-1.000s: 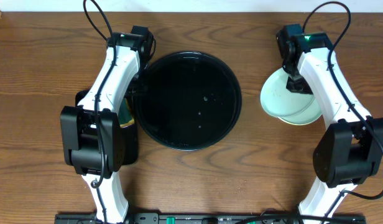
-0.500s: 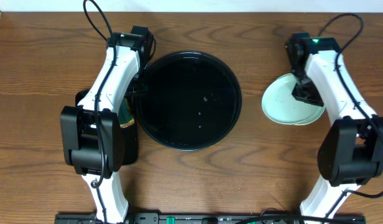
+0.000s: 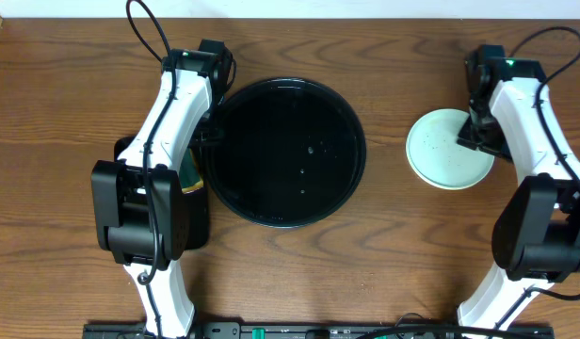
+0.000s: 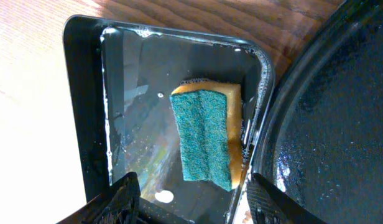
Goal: Clean dirty plates on tray and stack at the side
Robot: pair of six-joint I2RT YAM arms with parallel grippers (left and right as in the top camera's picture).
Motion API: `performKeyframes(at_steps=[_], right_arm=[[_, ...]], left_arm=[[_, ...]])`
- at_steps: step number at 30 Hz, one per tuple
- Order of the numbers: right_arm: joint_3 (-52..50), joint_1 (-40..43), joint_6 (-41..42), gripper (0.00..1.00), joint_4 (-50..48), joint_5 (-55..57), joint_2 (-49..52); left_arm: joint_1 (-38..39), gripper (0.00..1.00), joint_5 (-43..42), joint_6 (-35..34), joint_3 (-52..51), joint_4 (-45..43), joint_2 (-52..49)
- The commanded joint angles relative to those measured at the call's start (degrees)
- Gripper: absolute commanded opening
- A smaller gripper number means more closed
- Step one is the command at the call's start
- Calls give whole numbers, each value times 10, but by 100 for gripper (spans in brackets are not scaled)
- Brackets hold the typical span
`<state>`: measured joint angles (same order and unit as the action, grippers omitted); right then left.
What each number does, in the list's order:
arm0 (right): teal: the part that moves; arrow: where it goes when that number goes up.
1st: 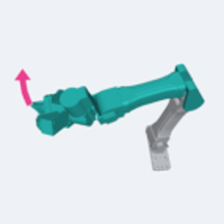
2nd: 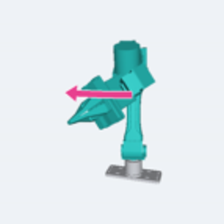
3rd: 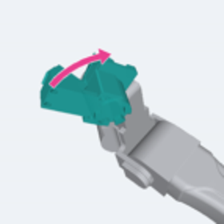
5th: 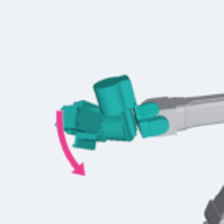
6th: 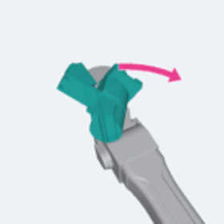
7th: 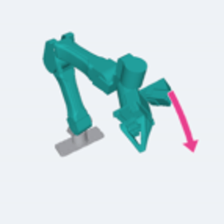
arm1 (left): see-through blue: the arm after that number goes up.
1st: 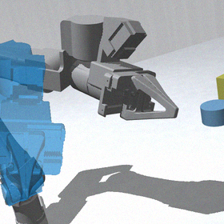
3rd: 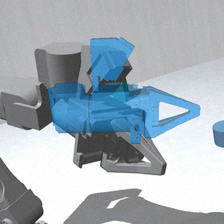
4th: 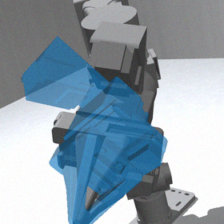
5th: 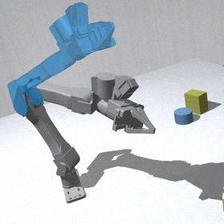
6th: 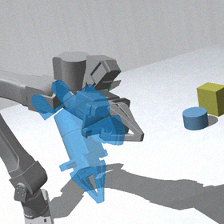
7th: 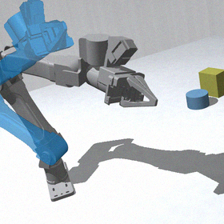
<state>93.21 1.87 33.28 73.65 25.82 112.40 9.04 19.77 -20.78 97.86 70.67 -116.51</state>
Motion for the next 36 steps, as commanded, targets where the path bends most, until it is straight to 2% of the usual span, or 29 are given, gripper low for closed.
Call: performKeyframes(at_steps=[1, 7, 15, 31, 36], right_arm=[[-3, -24, -51, 99, -13, -58, -17], [-3, -48, -117, 99, -79, -154, -17], [33, -73, -147, 99, -115, -158, -19], [54, -76, -201, 99, -195, -171, -57], [54, -76, -243, 99, -229, -171, -63]], left_arm=[[-2, 56, 2, 1, -2, 5, 7], [-2, 54, 2, 2, -2, 4, 7], [-2, 53, 4, 3, -1, -11, 43], [-2, 65, 4, 4, -1, -46, 309], [-2, 68, -27, 70, -1, -45, 404]])
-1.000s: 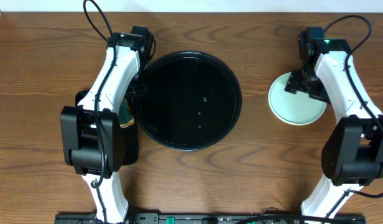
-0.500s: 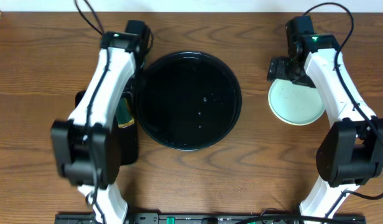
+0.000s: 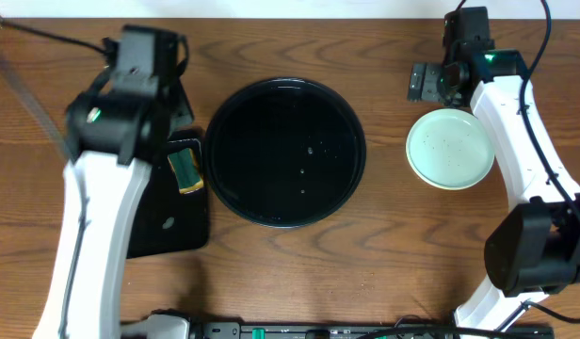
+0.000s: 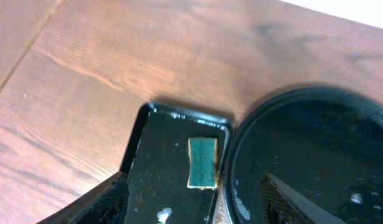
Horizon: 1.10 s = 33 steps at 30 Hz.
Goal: Clean dirty plates on tray and stack at the side
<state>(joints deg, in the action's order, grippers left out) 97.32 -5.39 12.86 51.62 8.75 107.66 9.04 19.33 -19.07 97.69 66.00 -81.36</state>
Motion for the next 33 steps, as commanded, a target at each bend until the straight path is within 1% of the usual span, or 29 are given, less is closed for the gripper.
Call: performKeyframes(at_steps=[1, 3, 4, 6, 8, 9, 12, 16, 20, 23, 29, 33], right_arm=[[13, -3, -45, 99, -14, 0, -16], [13, -3, -53, 99, -21, 0, -16], [13, -3, -53, 99, -24, 0, -16], [12, -2, -53, 99, -29, 0, -16], [12, -2, -52, 99, -29, -1, -16], [12, -2, -52, 99, -28, 0, -16], [12, -3, -52, 99, -17, 0, -16], [12, -3, -52, 99, -10, 0, -16], [12, -3, -52, 99, -10, 0, -16], [12, -3, -52, 99, -10, 0, -16], [12, -3, -52, 99, -10, 0, -16], [12, -3, -52, 99, -10, 0, -16]], left_arm=[[-2, 69, -38, 71, 0, 2, 71], [-2, 70, -70, 105, 0, 3, 109], [-2, 73, -95, 131, 0, 4, 137], [-2, 79, -118, 156, 0, 7, 168], [-2, 79, -125, 165, 0, 14, 197], [-2, 83, -125, 165, 0, 18, 208], [-2, 87, -132, 186, 0, 28, 239], [-2, 89, -189, 228, 0, 40, 261], [-2, 89, -186, 229, 0, 51, 264], [-2, 89, -169, 229, 0, 60, 263], [-2, 90, -170, 229, 0, 63, 263], [-2, 90, -170, 229, 0, 90, 263]])
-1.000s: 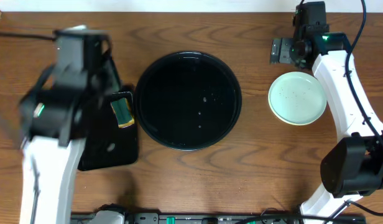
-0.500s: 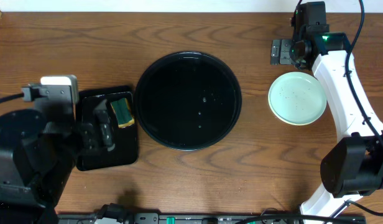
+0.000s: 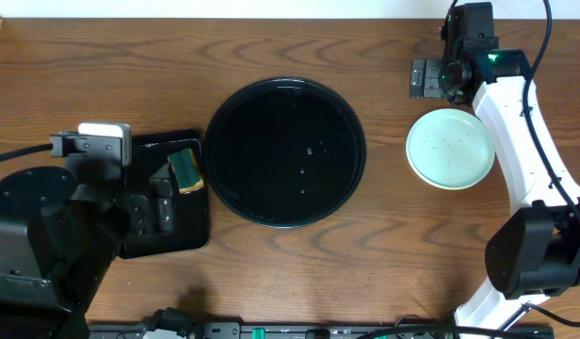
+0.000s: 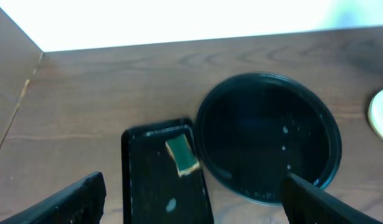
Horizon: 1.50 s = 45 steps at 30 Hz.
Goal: Clean dirty plates on tray and stack at the side
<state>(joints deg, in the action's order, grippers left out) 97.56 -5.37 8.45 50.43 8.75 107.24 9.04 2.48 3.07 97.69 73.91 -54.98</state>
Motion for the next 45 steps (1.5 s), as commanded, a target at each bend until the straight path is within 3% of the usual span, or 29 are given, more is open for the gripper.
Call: performKeyframes(at_steps=[1, 19, 33, 45], right_arm=[[10, -3, -8, 99, 1, 0, -12], [10, -3, -8, 99, 1, 0, -12], [10, -3, -8, 99, 1, 0, -12], [10, -3, -8, 99, 1, 0, -12]], left_arm=[[-2, 90, -1, 8, 0, 17, -1], [-2, 91, -3, -4, 0, 37, -1], [-27, 91, -38, -7, -29, -348, 37], [-75, 91, -38, -8, -260, -530, 223]])
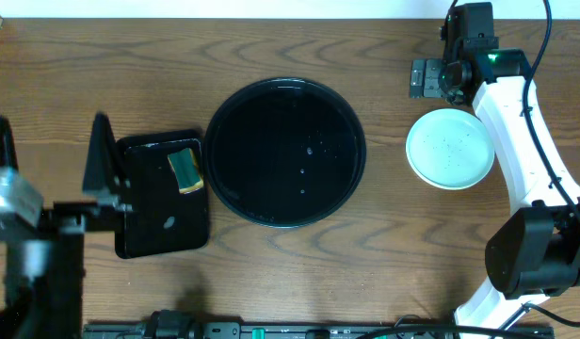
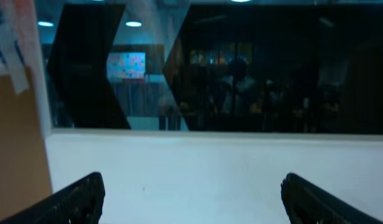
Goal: Clean dirty plates on tray and stack at the side
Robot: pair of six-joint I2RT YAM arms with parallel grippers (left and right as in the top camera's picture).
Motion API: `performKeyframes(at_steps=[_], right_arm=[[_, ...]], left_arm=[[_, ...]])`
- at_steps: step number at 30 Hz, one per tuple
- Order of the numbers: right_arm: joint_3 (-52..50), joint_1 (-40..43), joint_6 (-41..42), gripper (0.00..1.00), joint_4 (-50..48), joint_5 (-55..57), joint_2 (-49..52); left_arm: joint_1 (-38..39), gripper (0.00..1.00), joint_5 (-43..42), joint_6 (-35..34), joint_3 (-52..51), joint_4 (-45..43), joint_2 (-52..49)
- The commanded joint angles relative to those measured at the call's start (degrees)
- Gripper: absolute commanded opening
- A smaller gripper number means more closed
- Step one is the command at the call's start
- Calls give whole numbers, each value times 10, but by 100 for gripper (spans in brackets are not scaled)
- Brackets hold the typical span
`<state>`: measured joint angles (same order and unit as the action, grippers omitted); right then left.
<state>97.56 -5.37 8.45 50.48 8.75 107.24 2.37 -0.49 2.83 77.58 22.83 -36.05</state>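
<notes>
The big round black tray [image 1: 285, 153] lies at the table's middle, wet and with no plates on it. One pale plate [image 1: 452, 149] with fine specks rests on the wood to its right. My right gripper [image 1: 425, 78] hovers above the table beyond the plate's far left rim, apart from it, and looks open. My left arm [image 1: 40, 235] is raised at the near left. In the left wrist view my left gripper [image 2: 191, 205] is wide open, holds nothing, and faces a white wall and a dark window.
A small rectangular black tray [image 1: 149, 221] lies left of the round tray, with a green-and-yellow sponge [image 1: 185, 169] in its far right corner. The right arm [image 1: 525, 141] runs down the table's right side past the plate.
My left arm has lifted and tipped further back, so its camera now faces the wall and window instead of the table. The right arm, the plate, both trays and the sponge are unchanged.
At first my left gripper hung open just over the sponge in the small tray, and my right gripper was at the plate's right rim. The right gripper then stood beyond the plate, apart from it. The left arm has drawn back and up at each moment.
</notes>
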Motion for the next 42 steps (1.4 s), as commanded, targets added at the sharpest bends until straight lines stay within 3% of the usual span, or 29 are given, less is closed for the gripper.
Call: performKeyframes(at_steps=[1, 9, 16, 25, 36, 42], right_arm=[[10, -3, -8, 99, 1, 0, -12], [10, -3, -8, 99, 1, 0, -12], [10, -3, -8, 99, 1, 0, -12], [10, -3, -8, 99, 1, 0, -12], [10, -3, -8, 99, 1, 0, -12], [10, -3, -8, 99, 1, 0, -12]], left_arm=[[-12, 91, -8, -5, -88, -38, 52], [-36, 91, -9, -47, -332, -195, 181], [-66, 91, -13, -120, -502, -271, 252], [-78, 91, -21, -120, -596, -278, 360], [-62, 91, -14, -126, -667, -271, 360], [-61, 91, -17, -126, -763, -340, 360]])
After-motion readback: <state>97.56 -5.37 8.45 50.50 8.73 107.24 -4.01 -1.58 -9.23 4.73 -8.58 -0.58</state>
